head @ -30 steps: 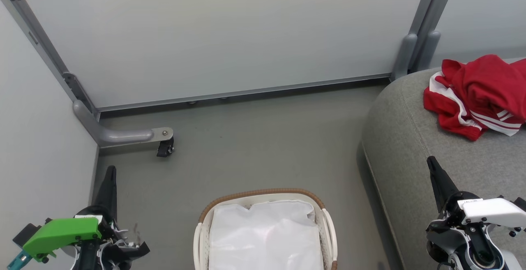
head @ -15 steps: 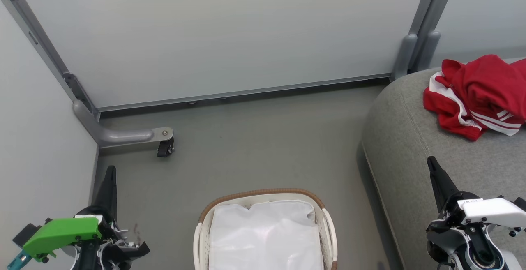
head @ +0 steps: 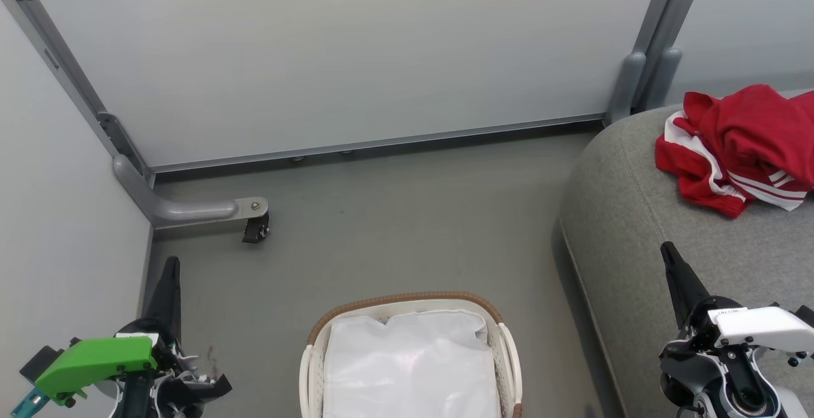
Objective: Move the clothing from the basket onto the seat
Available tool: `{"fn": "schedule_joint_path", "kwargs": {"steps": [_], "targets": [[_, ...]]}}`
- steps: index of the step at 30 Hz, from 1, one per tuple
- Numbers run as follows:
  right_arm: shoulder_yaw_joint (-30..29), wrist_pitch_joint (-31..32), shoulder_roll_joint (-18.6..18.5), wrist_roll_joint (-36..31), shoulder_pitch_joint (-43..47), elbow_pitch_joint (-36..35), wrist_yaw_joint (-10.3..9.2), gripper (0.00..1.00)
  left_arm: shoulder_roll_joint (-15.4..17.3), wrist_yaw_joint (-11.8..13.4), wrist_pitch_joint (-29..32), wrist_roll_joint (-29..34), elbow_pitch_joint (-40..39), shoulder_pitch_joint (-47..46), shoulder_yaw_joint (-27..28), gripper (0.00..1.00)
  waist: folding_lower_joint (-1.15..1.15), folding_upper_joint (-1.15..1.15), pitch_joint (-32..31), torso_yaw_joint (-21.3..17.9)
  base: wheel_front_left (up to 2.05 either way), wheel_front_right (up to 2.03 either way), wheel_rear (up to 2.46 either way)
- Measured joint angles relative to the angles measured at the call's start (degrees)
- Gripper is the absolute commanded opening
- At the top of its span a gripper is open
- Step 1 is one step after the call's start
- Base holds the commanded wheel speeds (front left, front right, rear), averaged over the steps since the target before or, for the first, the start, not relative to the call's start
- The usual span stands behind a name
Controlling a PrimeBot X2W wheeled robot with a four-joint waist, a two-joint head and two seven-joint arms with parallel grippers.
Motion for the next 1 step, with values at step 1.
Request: {"fn": "schedule_joint_path", "kwargs": {"steps": [1], "targets": [[0.0, 0.0, 0.0, 0.0, 0.0, 0.0, 0.0, 0.0, 0.0, 0.0, 0.0, 0.0, 0.0, 0.0, 0.0, 0.0, 0.0, 0.0, 0.0, 0.0, 0.0, 0.0, 0.0]]}}
